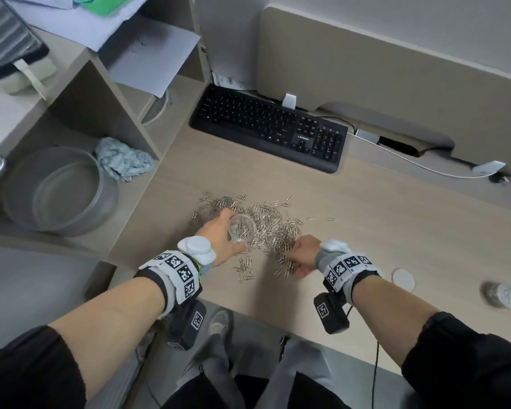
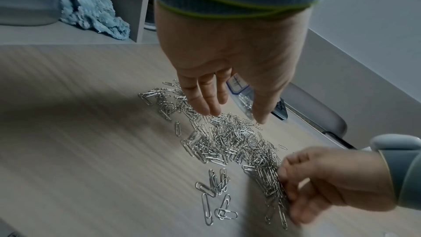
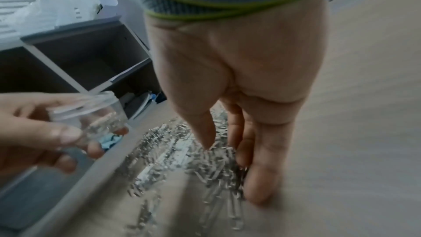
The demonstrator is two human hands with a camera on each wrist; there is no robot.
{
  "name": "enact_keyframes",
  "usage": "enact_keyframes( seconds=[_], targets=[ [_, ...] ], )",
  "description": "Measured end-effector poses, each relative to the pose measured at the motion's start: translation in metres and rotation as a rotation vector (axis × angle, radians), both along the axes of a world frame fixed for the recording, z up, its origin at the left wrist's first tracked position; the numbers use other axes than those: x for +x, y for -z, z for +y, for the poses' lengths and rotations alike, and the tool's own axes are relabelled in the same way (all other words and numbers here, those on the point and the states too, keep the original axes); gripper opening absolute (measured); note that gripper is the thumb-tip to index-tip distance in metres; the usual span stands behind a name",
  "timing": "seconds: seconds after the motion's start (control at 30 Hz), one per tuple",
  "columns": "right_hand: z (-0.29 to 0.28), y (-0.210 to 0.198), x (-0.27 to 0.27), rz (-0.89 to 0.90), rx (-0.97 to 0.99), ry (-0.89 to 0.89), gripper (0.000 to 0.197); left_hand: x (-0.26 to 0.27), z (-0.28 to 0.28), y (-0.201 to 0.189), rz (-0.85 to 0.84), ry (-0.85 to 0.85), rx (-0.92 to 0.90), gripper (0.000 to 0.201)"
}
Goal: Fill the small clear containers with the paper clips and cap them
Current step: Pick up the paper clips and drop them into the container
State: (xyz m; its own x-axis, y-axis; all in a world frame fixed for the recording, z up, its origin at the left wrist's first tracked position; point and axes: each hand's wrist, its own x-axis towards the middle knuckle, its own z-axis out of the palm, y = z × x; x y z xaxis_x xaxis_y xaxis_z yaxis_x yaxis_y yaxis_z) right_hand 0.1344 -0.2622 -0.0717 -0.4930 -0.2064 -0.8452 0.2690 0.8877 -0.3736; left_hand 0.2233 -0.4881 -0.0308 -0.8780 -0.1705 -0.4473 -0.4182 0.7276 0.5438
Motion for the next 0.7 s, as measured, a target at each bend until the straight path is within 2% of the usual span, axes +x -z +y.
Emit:
enact_keyframes(
  seconds=[0.13,0.2,0.33,0.53,0.6,0.7],
  targets=[
    [-0.027,-0.009,0.000,0.174,-0.088,0.012,0.016,0.004,-0.003,0.002,0.002,0.011,-0.010,0.069],
    [-0.026,-0.013,-0.006,0.291,-0.030,-0.082,0.018,0.005,-0.005,0.001,-0.001,0.009,-0.014,0.070],
    [0.000,-0.012,-0.019,0.477,0.218,-0.335,0.064,0.004,-0.006,-0.001,0.007,-0.005,-0.004,0.065],
    [-0.009,-0.001,-0.007,0.498,0.239,-0.578,0.100,0.005,-0.009,0.001,0.004,0.001,-0.009,0.067],
    [-0.027,0.002,0.002,0.483,0.230,-0.655,0.096,0.006,-0.011,0.002,-0.013,0.002,-0.022,0.069],
    [-0.044,0.005,0.004,0.514,0.274,-0.680,0.064,0.007,-0.011,0.001,-0.021,-0.001,-0.023,0.069]
  ],
)
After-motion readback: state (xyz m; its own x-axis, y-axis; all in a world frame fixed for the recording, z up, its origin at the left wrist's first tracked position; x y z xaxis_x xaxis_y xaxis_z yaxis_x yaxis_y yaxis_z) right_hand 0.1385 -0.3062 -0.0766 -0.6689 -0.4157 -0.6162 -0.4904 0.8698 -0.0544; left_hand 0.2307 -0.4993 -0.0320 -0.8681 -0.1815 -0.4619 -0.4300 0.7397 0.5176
